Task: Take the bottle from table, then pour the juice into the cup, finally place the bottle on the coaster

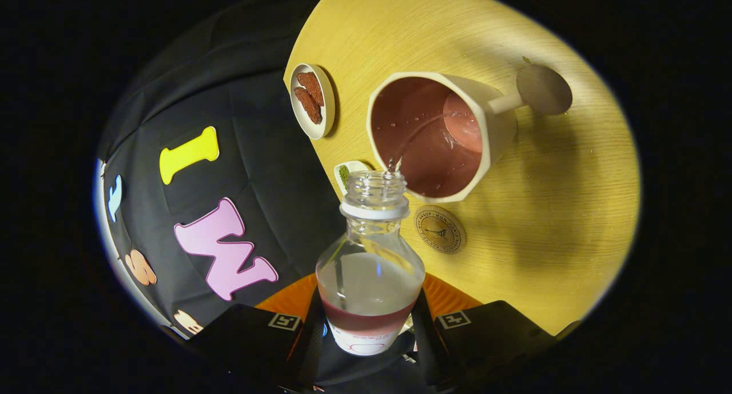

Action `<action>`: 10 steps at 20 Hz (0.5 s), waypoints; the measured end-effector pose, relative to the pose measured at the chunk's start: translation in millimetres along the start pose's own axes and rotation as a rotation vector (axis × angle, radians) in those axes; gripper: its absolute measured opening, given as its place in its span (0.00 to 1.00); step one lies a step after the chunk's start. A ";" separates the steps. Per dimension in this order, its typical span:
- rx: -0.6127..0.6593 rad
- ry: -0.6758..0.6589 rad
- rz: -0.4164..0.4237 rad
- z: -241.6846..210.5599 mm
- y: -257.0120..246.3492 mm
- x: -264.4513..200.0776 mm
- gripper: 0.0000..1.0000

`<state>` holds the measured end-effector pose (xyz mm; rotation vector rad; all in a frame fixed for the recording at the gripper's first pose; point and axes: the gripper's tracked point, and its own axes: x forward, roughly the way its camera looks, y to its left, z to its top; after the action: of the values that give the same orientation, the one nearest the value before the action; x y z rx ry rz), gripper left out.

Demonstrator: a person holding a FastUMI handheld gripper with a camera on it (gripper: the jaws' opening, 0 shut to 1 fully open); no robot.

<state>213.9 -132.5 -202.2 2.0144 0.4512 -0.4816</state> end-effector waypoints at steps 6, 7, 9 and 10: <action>0.061 0.032 -0.025 -3.5 0.4 0.9 0.71; 0.067 0.039 -0.030 -5.1 0.6 2.3 0.71; 0.085 0.049 -0.034 -7.2 0.7 1.7 0.71; 0.099 0.050 -0.034 -6.1 0.7 -0.7 0.71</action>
<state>214.6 -127.4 -198.6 2.1205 0.5016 -0.4834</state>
